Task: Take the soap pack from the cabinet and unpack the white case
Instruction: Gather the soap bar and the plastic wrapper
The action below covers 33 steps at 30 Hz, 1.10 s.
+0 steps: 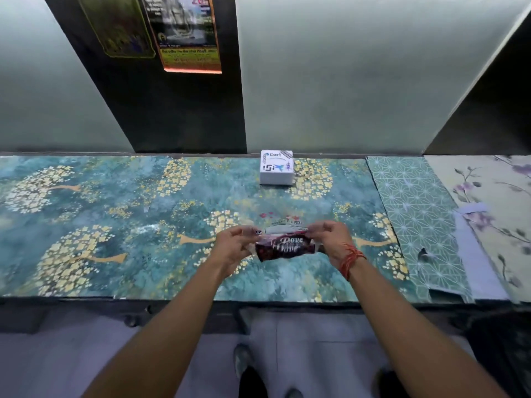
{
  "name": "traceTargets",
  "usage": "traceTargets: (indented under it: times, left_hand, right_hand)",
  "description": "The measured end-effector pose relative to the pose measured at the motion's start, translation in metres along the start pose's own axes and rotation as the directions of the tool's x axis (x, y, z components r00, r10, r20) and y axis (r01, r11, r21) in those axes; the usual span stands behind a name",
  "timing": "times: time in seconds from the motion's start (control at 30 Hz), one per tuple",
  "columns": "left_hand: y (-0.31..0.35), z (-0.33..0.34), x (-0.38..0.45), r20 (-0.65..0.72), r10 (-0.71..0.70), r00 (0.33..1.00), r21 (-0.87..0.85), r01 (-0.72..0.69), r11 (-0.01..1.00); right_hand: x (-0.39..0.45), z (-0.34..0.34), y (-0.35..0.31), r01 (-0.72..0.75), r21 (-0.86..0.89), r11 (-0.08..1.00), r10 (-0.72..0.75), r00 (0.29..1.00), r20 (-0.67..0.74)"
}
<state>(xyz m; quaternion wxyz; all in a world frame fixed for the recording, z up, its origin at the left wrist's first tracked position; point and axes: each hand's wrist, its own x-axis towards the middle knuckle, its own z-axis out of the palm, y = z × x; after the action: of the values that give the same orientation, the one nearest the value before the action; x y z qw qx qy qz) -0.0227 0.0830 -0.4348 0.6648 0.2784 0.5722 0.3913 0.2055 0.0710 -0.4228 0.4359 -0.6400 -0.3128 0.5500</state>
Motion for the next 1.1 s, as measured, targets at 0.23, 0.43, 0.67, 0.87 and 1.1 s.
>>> traceTargets:
  times: [0.23, 0.43, 0.67, 0.87, 1.1]
  left_hand:
    - [-0.034, -0.005, -0.036, 0.295, -0.106, 0.95, -0.169, 0.161, 0.972]
    - [-0.042, -0.014, -0.066, 0.671, -0.293, 0.681, -0.022, 0.414, 0.91]
    - [-0.095, 0.036, -0.079, 0.52, -0.368, 0.771, 0.451, 0.119, 0.885]
    - [-0.138, 0.062, -0.092, 0.316, -0.249, 0.916, 0.401, 0.109, 0.91]
    - [-0.202, 0.113, -0.109, 0.388, -0.346, 0.854, 0.297, 0.239, 0.924]
  right_hand:
    - [-0.043, -0.038, 0.023, 0.02, 0.168, 0.986, -0.028, 0.999, 0.044]
    - [-0.068, -0.059, 0.029, 0.031, 0.017, 0.999, -0.035, 0.954, 0.297]
    - [-0.11, -0.051, 0.056, -0.015, -0.011, 1.0, 0.016, 0.994, 0.112]
    - [-0.158, -0.076, 0.114, -0.217, 0.163, 0.962, 0.198, 0.972, 0.123]
    - [-0.179, -0.126, 0.172, -0.04, 0.173, 0.984, 0.081, 0.969, -0.235]
